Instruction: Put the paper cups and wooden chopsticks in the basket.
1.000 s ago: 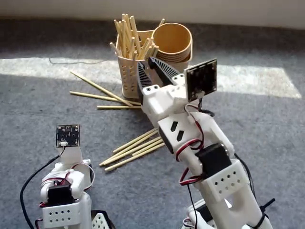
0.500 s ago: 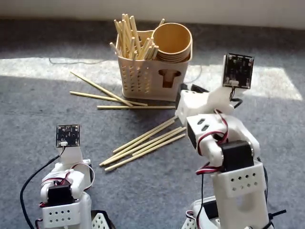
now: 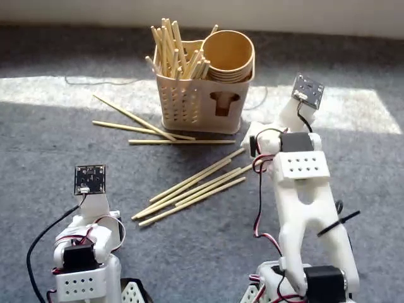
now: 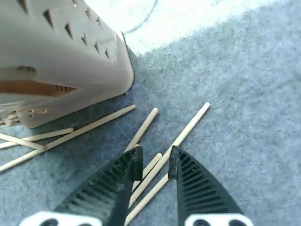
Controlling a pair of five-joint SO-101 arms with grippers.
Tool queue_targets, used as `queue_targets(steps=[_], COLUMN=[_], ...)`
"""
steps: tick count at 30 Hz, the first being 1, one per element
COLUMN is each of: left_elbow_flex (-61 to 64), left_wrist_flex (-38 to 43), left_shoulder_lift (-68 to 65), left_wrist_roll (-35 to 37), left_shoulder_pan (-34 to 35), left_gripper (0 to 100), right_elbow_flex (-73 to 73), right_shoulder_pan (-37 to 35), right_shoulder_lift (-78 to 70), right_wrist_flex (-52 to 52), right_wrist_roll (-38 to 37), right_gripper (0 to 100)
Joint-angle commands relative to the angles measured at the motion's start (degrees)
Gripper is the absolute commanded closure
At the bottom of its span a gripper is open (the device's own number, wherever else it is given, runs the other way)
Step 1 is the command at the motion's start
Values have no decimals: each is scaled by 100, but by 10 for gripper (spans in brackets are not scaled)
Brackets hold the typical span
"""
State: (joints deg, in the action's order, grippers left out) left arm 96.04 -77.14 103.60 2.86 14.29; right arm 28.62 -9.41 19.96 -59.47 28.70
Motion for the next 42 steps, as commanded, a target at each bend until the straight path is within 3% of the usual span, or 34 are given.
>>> queue_targets(steps=[1,42], left_elbow_flex=[110,110], left_wrist_flex=[-18,-18], left_shoulder_lift=[48,48], left_wrist_roll=[-26,-26], left_shoulder_pan=[31,31], left_gripper=[993,993], right_elbow_flex=[-418,-2185], right_shoulder_pan=[127,435], right_shoulder_lift=[-233,-4084], right_wrist_flex=[-48,-356], right_wrist_roll=[571,870], right_gripper=[892,920])
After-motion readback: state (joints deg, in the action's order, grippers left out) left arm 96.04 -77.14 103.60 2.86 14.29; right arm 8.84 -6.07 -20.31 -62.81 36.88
